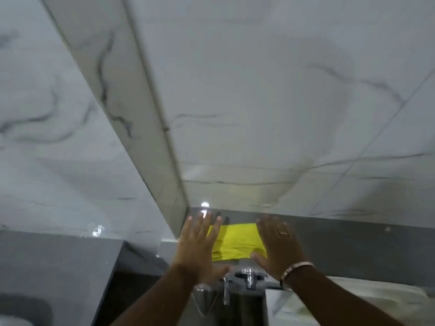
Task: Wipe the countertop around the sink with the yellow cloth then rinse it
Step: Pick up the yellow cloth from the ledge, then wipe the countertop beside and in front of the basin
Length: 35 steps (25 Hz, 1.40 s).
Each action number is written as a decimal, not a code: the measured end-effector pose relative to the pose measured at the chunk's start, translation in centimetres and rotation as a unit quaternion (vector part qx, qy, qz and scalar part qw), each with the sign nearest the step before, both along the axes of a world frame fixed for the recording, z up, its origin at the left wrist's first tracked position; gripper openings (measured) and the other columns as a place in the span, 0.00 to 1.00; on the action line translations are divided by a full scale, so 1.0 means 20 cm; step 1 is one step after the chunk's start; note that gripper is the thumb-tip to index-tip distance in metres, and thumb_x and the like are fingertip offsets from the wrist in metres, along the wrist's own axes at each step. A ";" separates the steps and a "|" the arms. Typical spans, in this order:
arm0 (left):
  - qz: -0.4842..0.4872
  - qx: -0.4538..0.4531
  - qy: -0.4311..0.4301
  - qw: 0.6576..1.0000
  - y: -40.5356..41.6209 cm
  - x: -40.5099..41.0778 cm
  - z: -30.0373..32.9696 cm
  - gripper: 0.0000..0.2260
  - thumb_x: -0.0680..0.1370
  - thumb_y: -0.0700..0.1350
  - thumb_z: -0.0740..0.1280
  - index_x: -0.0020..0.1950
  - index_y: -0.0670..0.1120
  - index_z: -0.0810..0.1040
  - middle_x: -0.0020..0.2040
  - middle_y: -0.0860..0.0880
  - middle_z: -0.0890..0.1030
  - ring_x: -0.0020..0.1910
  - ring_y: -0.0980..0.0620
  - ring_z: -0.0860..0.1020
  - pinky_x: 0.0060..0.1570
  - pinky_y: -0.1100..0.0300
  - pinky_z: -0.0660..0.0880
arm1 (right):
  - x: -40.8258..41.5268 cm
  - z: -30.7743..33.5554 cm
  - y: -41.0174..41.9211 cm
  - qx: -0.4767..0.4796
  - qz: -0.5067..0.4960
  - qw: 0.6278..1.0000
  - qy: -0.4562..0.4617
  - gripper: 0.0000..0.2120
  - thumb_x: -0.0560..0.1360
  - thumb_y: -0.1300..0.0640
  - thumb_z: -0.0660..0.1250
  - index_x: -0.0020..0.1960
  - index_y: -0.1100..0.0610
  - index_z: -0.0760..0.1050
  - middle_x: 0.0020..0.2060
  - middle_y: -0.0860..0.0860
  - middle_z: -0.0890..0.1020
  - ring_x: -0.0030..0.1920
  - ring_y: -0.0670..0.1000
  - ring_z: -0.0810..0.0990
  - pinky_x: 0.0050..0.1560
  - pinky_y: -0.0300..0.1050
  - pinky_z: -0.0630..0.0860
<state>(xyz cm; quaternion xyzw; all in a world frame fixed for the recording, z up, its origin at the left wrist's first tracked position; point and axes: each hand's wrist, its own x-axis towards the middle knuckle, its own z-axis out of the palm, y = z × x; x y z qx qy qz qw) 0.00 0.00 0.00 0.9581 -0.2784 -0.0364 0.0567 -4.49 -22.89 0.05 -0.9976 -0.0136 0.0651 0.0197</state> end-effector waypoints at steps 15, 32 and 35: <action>-0.003 0.070 0.077 0.995 -0.01 0.30 -0.18 0.15 0.74 0.49 0.66 0.60 0.52 0.74 0.54 0.47 0.79 0.51 0.42 0.80 0.51 0.52 0.73 | 0.35 -0.25 0.13 -0.019 0.023 0.994 0.104 0.17 0.74 0.45 0.63 0.58 0.53 0.75 0.57 0.58 0.75 0.56 0.61 0.76 0.55 0.49 0.71; 0.297 -0.219 0.067 0.927 1.71 -0.22 0.29 0.12 0.73 0.54 0.69 0.51 0.48 0.84 0.46 0.49 0.85 0.46 0.48 0.81 0.45 0.57 0.75 | 0.46 0.28 1.65 0.220 0.241 0.940 0.097 0.13 0.74 0.54 0.62 0.57 0.52 0.76 0.47 0.58 0.83 0.49 0.62 0.80 0.45 0.52 0.74; 0.340 -0.253 0.074 0.903 1.99 -0.18 0.27 0.10 0.73 0.50 0.72 0.51 0.48 0.84 0.47 0.49 0.85 0.45 0.51 0.80 0.42 0.62 0.69 | 0.59 0.23 1.99 0.223 0.268 0.932 0.101 0.14 0.72 0.57 0.63 0.57 0.53 0.77 0.50 0.58 0.83 0.51 0.60 0.80 0.49 0.51 0.75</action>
